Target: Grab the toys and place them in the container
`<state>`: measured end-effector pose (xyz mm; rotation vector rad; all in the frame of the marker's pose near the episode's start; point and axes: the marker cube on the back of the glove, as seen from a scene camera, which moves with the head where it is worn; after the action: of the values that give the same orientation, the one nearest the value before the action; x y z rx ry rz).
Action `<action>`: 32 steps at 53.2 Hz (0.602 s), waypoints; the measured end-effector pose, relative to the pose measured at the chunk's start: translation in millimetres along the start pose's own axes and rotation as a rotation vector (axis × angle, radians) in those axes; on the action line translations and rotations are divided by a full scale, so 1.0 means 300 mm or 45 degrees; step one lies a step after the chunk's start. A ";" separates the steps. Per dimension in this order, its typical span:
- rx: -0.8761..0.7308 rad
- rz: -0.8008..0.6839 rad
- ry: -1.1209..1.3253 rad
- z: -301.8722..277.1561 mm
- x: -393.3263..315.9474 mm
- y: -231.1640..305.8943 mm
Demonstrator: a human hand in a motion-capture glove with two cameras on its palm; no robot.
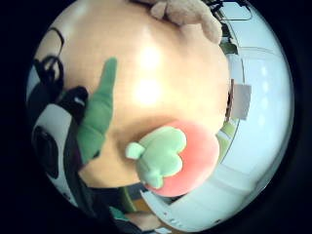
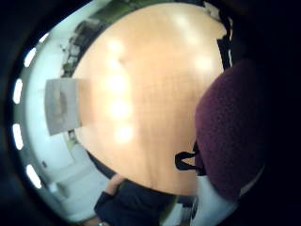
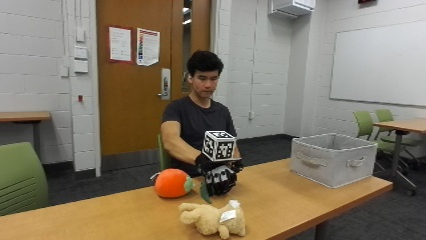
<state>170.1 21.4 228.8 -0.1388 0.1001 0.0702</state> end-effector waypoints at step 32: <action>0.259 0.077 -0.155 -0.736 -0.207 -0.122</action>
<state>90.5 -49.8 22.6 0.0718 -0.0101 0.1281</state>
